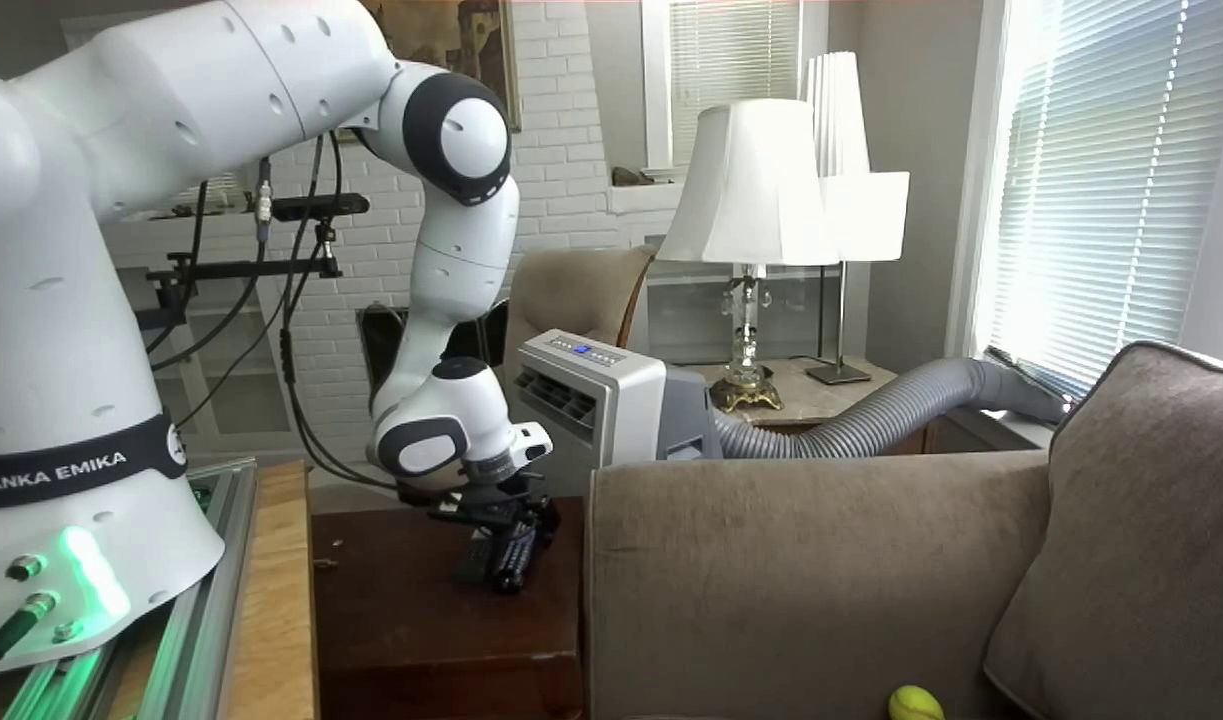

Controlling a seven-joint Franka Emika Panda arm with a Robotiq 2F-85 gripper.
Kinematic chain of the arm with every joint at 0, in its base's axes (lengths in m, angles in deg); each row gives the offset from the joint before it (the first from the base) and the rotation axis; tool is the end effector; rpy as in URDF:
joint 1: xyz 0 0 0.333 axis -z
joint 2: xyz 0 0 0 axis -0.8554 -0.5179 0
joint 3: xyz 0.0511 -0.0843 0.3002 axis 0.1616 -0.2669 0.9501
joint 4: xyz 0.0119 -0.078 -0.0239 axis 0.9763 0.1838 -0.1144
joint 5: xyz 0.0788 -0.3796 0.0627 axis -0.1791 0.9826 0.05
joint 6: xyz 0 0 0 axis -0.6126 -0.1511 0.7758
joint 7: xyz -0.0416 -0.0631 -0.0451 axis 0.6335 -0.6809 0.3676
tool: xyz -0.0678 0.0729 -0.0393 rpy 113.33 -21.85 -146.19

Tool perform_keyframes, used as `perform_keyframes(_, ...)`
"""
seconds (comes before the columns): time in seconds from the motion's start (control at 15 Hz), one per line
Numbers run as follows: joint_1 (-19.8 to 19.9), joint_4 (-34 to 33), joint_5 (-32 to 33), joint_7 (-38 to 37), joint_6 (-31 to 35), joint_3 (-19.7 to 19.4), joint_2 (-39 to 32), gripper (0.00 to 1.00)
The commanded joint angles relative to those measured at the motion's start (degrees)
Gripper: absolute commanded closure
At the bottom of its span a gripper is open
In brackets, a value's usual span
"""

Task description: Put the remote on the hand of the couch

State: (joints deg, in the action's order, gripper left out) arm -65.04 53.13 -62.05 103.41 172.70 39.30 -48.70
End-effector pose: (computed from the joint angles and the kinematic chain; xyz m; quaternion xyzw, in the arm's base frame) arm 0.3849 0.1710 -0.0729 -0.9255 -0.3462 -0.1494 0.0360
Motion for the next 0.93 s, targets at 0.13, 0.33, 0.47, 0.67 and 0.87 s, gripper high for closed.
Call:
perform_keyframes(0.13, -9.4, -2.3, 12.9, -17.3, -3.2, -9.6, 1.1, 0.0)
perform_keyframes(0.33, -12.7, -4.2, 16.0, -22.6, -4.5, -13.5, 0.1, 0.28)
perform_keyframes(0.47, -13.9, -4.6, 17.1, -24.8, -4.7, -15.0, 0.0, 0.37)
perform_keyframes(0.67, -14.2, -4.1, 18.9, -27.1, -6.7, -15.3, 0.8, 0.57)
perform_keyframes(0.87, -14.8, -3.6, 19.3, -27.9, -4.8, -15.8, 0.9, 0.72)
